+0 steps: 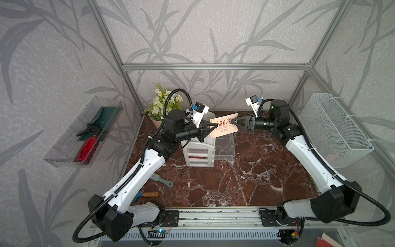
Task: Take the postcards out of the drawer
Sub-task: Place the postcard at the center of the board.
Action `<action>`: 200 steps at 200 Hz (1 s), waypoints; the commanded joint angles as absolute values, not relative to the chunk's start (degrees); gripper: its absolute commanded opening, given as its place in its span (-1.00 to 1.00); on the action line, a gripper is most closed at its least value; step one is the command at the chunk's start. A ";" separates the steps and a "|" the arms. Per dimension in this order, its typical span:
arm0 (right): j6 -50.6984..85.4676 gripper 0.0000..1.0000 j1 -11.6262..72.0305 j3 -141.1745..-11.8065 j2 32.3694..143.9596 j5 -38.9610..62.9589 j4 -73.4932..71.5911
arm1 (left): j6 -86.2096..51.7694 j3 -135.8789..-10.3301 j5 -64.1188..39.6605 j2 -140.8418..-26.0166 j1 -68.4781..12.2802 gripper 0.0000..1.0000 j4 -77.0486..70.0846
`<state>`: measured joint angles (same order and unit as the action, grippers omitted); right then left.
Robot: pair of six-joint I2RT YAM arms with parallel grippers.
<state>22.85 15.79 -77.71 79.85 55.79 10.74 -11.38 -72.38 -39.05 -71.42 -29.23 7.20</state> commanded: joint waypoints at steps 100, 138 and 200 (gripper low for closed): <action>28.43 -0.36 15.64 -74.56 79.37 61.79 2.63 | -11.73 -71.98 -33.87 -73.08 -29.10 -1.00 3.34; 29.26 -0.60 15.64 -74.82 79.67 61.92 2.39 | -12.09 -71.81 -32.68 -73.57 -28.94 -1.00 2.81; 29.09 -0.94 15.56 -75.80 80.81 61.45 2.97 | -13.16 -71.98 -30.88 -74.63 -28.70 -0.66 1.98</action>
<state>29.12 15.53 -74.87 80.14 60.53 4.12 -12.23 -72.25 -32.32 -74.11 -29.04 4.36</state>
